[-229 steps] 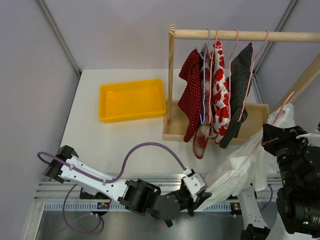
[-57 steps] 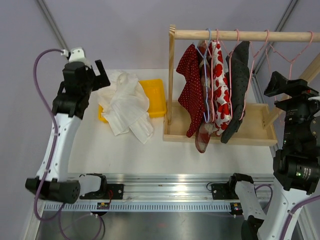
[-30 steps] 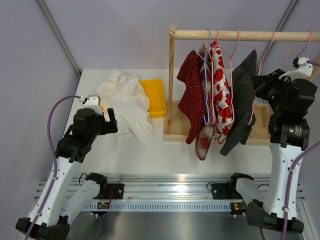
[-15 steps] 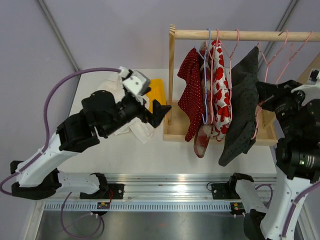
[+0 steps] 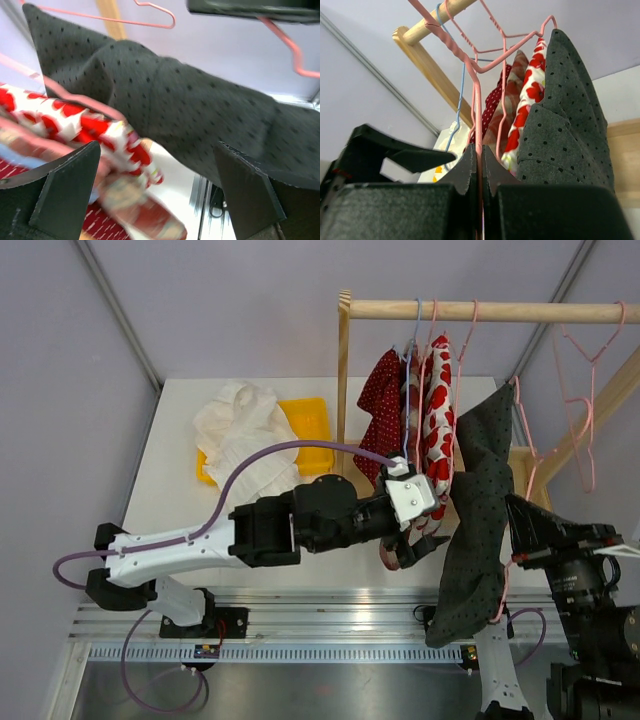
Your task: Remove the skirt from the hanger
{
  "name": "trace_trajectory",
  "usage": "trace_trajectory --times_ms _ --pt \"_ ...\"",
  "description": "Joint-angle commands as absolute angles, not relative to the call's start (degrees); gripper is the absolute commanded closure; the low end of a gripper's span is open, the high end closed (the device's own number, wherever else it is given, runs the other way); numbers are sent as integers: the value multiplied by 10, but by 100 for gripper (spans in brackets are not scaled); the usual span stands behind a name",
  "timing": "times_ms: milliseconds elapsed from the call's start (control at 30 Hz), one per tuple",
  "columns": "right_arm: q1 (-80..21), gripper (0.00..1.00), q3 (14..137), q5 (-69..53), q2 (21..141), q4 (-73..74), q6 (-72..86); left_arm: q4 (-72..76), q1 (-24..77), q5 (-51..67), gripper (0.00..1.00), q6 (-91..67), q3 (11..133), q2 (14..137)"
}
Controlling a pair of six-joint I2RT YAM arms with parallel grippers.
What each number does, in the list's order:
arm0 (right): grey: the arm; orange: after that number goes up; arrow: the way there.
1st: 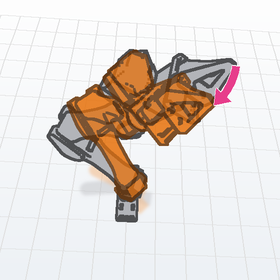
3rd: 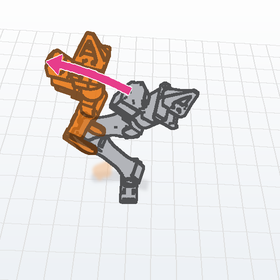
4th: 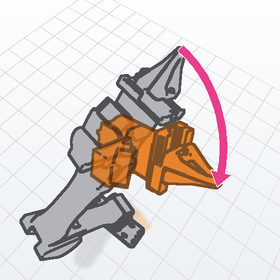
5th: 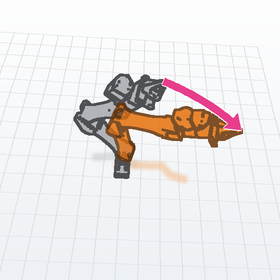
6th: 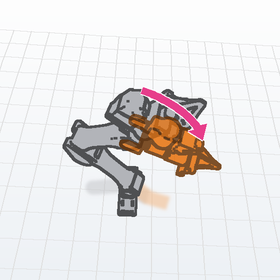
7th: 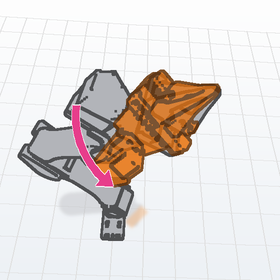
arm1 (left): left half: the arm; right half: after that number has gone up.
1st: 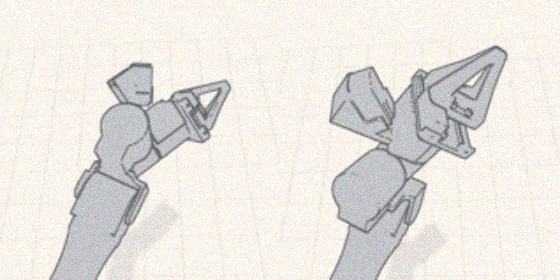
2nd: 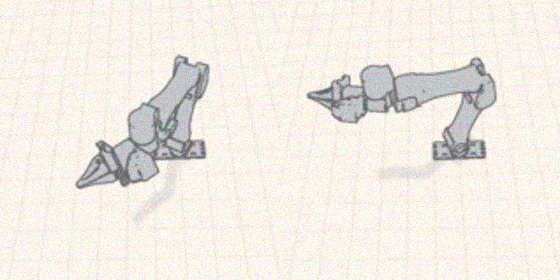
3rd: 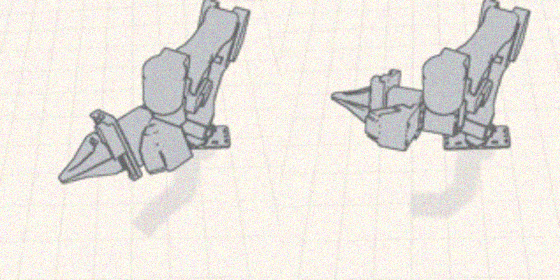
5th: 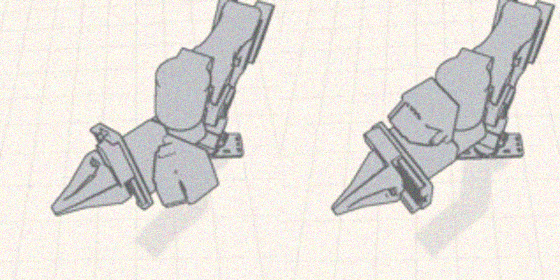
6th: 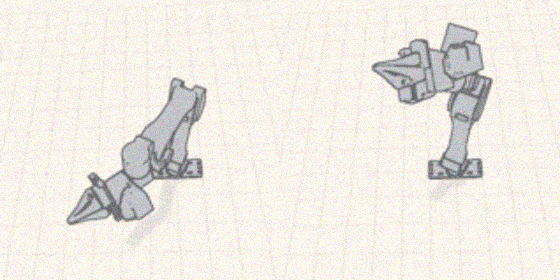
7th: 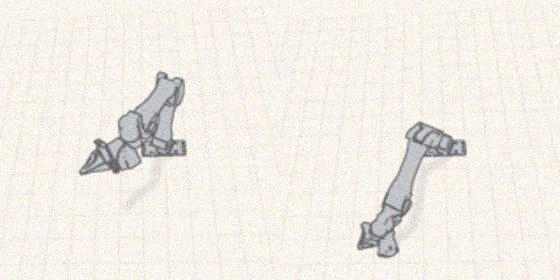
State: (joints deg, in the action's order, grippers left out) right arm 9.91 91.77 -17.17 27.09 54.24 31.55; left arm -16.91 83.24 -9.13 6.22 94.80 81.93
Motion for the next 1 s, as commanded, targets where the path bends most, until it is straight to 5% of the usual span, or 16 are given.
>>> trace_trajectory --times_ms 0,500,533,633,667,700,967 --pt "94 100 966 -165 241 554 337 -93 844 -70 1 90 980 835" --pt "39 100 1129 -204 257 641 371 29 846 45 1 81 933 857" --pt "32 100 1128 -200 256 640 374 42 846 55 7 75 930 857" --pt "22 100 1128 -188 253 635 376 56 846 80 47 62 925 860" --pt "21 100 1129 -184 252 635 372 55 846 85 84 60 926 860" --pt "20 100 1132 -177 252 634 370 53 846 86 100 50 925 861" --pt "19 100 1130 -131 257 609 333 77 861 116 100 10 816 791"
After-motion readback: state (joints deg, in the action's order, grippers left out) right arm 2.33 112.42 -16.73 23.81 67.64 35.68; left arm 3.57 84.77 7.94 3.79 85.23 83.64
